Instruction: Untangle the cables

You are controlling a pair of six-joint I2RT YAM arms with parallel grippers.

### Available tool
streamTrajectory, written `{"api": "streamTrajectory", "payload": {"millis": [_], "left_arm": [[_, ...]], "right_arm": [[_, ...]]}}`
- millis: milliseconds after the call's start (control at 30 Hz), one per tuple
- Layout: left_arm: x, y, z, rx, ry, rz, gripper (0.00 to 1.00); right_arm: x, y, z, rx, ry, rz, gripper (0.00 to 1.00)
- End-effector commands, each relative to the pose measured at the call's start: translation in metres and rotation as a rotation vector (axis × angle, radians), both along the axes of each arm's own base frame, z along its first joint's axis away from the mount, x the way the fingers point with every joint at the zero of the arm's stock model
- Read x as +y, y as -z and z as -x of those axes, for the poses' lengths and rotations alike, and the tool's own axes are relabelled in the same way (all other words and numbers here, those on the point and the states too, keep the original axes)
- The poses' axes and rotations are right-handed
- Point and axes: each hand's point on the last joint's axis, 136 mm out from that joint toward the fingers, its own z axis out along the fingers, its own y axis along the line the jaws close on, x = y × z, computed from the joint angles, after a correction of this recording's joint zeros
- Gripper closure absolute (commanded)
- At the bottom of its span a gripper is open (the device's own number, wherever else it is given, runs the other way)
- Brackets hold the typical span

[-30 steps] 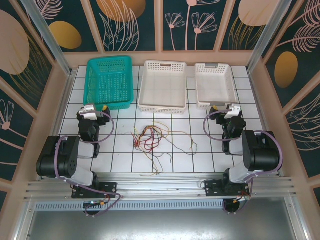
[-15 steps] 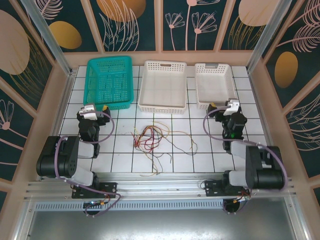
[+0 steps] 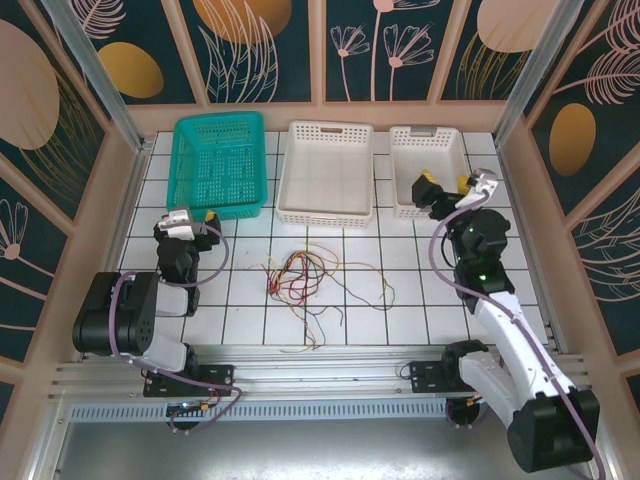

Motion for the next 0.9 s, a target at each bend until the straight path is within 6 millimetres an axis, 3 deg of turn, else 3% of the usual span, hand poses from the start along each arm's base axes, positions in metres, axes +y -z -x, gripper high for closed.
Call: {"api": "streamTrajectory", "payload": {"millis": [0, 267, 533, 700, 867], "left_arm": [[0.000, -0.004, -0.002, -0.013, 0.004, -0.012, 0.01], [0.000, -0.004, -0.002, -0.012, 0.003, -0.012, 0.01], [0.000, -0.006, -0.001, -0.019, 0.004, -0.011, 0.01], [-0.006, -0.026, 0.000, -0.020, 0.040, -0.019, 0.01], [0.001, -0.050, 0.011, -0.056, -0.006, 0.041, 0.01]], "right_arm": [[0.002, 0.030, 0.012, 0.160, -0.044, -0.155, 0.01], [0.016, 0.037, 0.037, 0.110, -0.095, -0.081, 0.01], [0.049, 0.055, 0.035, 0.167, -0.179, -0.002, 0.01], [0.062, 0.058, 0.037, 0.175, -0.226, -0.003, 0.01], [0.072, 0.063, 0.036, 0.210, -0.261, 0.009, 0.01]]}}
